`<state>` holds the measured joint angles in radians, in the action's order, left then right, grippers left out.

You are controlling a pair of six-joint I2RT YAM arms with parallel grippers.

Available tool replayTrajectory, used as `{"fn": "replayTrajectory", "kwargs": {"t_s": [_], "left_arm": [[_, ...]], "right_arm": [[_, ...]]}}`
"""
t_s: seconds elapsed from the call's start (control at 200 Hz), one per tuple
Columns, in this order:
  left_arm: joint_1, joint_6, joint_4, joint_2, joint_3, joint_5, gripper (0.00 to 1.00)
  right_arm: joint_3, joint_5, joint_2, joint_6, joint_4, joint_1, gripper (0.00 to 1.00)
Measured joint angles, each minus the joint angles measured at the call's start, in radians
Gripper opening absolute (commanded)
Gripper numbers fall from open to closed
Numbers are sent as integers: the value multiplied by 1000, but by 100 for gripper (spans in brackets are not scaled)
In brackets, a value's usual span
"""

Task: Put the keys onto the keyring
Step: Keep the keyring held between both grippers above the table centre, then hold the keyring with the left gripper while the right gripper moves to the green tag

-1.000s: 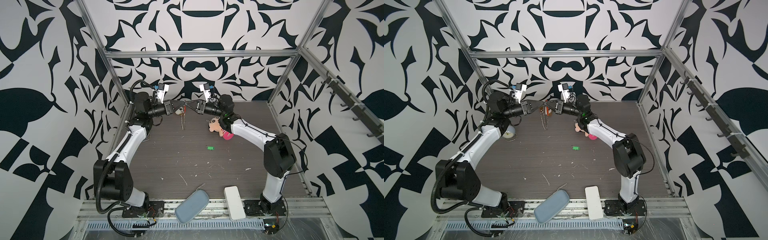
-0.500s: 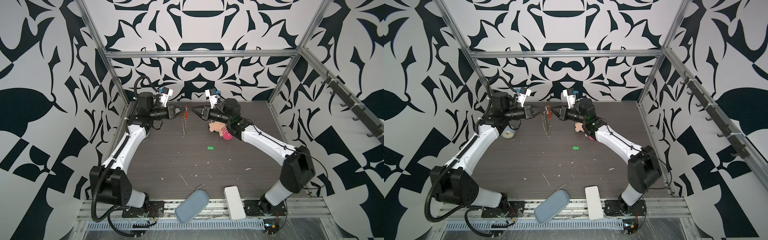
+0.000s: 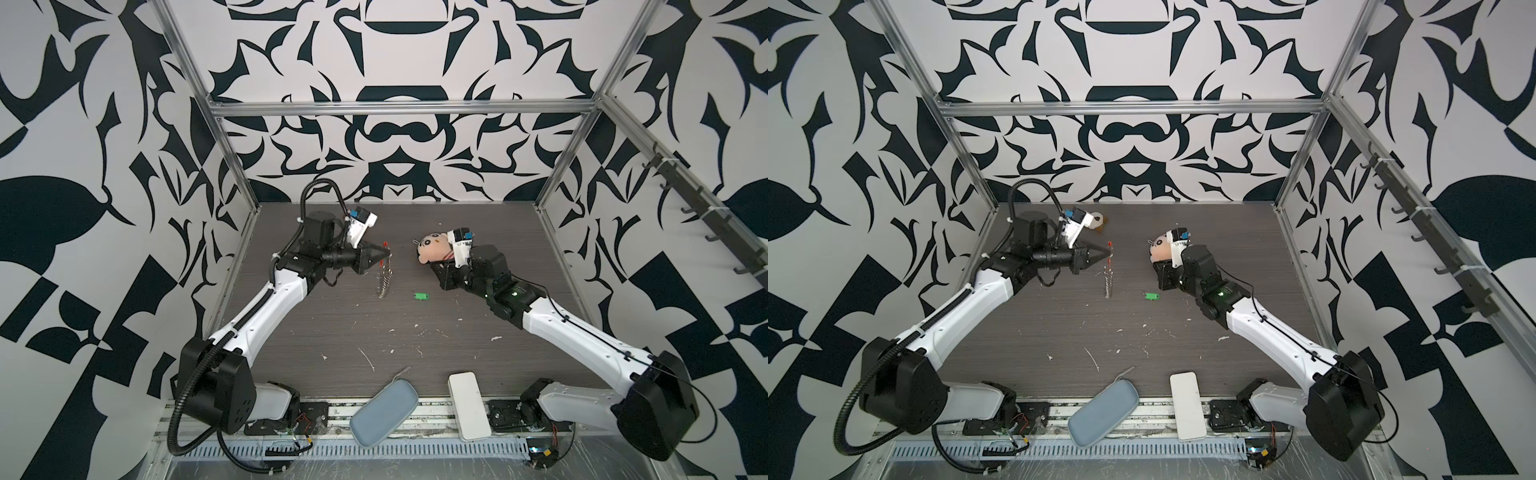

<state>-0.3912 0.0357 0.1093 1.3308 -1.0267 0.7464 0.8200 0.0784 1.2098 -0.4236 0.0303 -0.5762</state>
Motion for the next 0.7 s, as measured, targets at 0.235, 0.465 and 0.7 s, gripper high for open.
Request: {"fn": "replayTrajectory", "kwargs": {"t_s": [0.235,0.465,0.7], "left_arm": [[3,-256,-57,-100,82,32,0],[5,-395,-18,-63,55,38,0],[26,-417,-23,-43,55,-31,0]], "right_arm": [[-80,-89,-11,6,-45,1,1],[-75,-83,15,31,-39,1,0],[-48,-31,69,75,36,1,6]]}}
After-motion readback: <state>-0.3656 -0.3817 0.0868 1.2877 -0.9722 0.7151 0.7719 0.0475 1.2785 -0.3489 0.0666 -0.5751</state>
